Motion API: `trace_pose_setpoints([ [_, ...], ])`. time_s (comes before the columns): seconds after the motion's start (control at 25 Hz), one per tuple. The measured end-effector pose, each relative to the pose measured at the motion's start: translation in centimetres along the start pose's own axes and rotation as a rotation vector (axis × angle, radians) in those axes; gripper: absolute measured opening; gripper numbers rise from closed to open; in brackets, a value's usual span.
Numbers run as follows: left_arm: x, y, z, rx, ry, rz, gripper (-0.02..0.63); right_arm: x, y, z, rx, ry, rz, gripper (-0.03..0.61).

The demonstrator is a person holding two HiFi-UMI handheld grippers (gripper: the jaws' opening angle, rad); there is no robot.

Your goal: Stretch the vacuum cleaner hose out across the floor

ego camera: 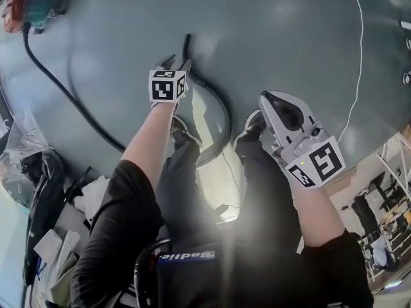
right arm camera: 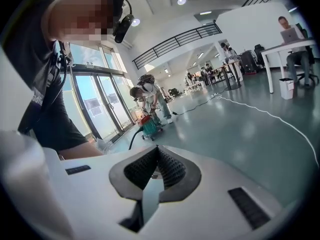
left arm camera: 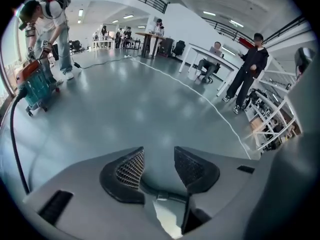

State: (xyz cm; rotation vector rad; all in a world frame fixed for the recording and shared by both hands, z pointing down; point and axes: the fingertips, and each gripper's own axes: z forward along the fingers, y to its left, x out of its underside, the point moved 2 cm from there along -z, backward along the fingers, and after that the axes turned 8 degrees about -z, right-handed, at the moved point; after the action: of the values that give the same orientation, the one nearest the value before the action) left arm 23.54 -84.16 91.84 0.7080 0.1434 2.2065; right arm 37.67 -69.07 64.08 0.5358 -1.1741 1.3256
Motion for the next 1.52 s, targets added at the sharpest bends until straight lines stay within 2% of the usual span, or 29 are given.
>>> trace_pose_setpoints([
  [0.12, 3.5, 2.2, 5.4, -0.044, 0.076, 0.053, 0.183, 3.8, -1.0, 1.5, -0.005, 0.017, 0.01, 0.003],
  [0.28, 6.7, 5.5, 12.1, -0.106, 0.151, 0.101, 0.19, 6.8, -2.8, 2.6, -0.012, 0.027, -0.014, 0.003],
  [0.56, 9.6, 11.2, 20.9, -0.198, 0.223, 0.075, 0.195, 11.0, -6.6, 3.9, 0.001, 0.035, -0.043, 0.003],
  [0.88, 12.1, 14.0, 26.1, -0.271, 0.305, 0.066, 0.212, 14.0, -8.4, 3.7, 0.025, 0.025, -0.03, 0.003],
  [1.0, 13.1, 14.5, 26.6, -0.275, 0.338, 0.039, 0.21, 14.7, -8.9, 3.4, 0.04, 0.023, -0.02, 0.003],
  [1.16, 14.1, 14.7, 26.6, -0.241, 0.345, -0.013, 0.209, 15.2, -9.4, 3.3, 0.06, 0.024, -0.021, 0.003],
  [1.32, 13.4, 14.2, 24.4, -0.229, 0.358, -0.048, 0.178, 14.1, -8.9, 3.2, 0.062, 0.022, -0.033, 0.003],
  [1.44, 10.5, 12.2, 20.4, -0.207, 0.298, -0.056, 0.173, 12.4, -8.2, 3.3, 0.056, 0.026, -0.027, 0.003],
  [1.52, 8.6, 9.8, 16.1, -0.162, 0.239, -0.04, 0.169, 10.4, -6.8, 3.0, 0.064, 0.015, -0.006, 0.003],
])
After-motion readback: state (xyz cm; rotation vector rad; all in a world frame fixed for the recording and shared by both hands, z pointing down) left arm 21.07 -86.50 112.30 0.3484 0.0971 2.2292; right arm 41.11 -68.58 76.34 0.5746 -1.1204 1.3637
